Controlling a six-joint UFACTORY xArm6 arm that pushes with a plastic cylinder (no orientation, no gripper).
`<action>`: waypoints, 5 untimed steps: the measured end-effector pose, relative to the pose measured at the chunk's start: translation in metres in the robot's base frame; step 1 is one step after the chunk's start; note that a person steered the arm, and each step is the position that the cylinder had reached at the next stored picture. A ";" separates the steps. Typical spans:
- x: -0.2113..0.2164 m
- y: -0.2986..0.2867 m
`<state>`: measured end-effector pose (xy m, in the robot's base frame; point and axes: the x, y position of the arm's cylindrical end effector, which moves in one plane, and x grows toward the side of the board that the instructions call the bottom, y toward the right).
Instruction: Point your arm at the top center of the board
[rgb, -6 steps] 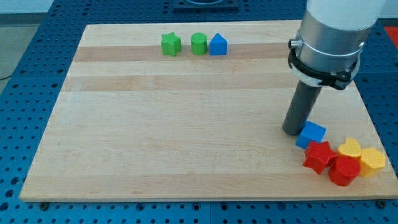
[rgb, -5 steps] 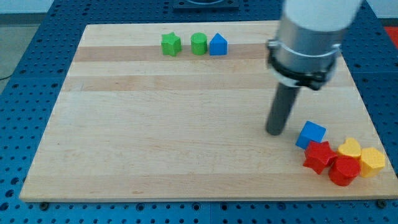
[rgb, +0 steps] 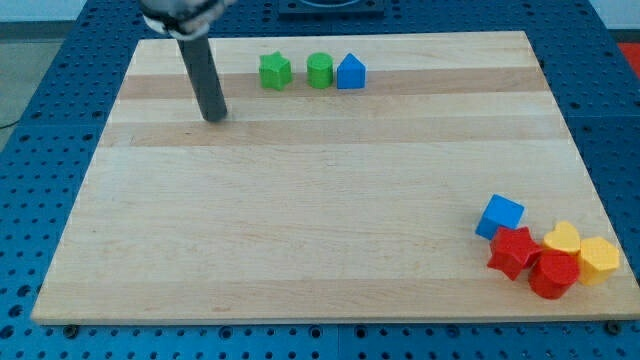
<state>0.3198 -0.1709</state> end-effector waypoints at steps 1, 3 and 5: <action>-0.063 0.000; -0.105 0.091; -0.077 0.183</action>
